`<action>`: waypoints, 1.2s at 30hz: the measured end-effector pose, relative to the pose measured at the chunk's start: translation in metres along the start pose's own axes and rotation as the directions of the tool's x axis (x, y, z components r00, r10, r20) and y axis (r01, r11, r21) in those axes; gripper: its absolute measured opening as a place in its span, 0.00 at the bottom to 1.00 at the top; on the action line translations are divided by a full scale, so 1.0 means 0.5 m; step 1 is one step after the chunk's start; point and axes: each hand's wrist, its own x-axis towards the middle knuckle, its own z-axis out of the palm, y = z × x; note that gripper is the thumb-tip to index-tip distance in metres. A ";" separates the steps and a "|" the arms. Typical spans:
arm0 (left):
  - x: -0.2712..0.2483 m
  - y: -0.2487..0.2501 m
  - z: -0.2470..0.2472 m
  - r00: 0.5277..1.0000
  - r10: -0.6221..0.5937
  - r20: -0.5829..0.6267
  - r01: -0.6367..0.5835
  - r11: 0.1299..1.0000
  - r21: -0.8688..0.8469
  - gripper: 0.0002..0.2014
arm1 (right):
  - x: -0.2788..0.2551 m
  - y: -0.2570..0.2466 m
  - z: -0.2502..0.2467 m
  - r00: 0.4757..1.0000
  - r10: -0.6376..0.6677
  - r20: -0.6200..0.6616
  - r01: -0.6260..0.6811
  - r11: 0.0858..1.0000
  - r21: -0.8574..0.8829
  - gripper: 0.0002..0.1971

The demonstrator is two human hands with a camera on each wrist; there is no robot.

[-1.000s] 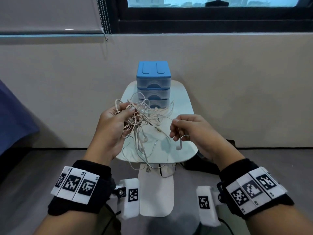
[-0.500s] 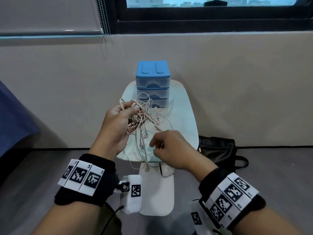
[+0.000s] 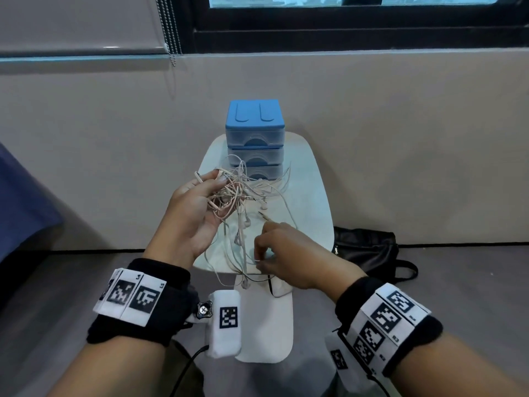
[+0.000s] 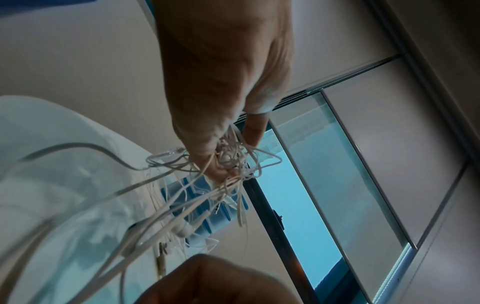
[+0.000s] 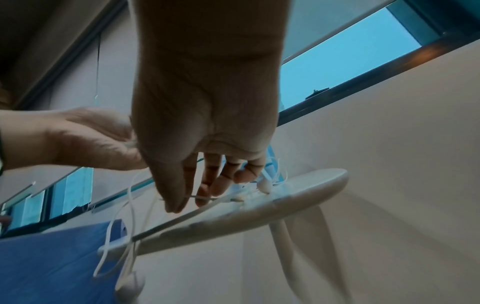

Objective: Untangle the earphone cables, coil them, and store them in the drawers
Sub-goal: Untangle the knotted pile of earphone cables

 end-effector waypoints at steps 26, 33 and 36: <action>0.001 0.009 0.021 0.997 -0.065 0.050 0.074 0.978 -0.197 0.12 | 0.003 0.045 -0.081 0.984 0.171 -0.042 -0.157 0.958 0.241 0.10; -0.016 0.015 0.050 0.994 -0.076 0.085 0.089 0.981 -0.171 0.10 | 0.032 0.021 -0.056 0.977 0.154 -0.149 -0.135 0.982 0.131 0.06; -0.015 0.015 0.052 0.995 -0.068 0.074 0.080 0.982 -0.172 0.16 | 0.029 0.023 -0.059 0.969 0.178 -0.173 -0.144 0.971 0.192 0.07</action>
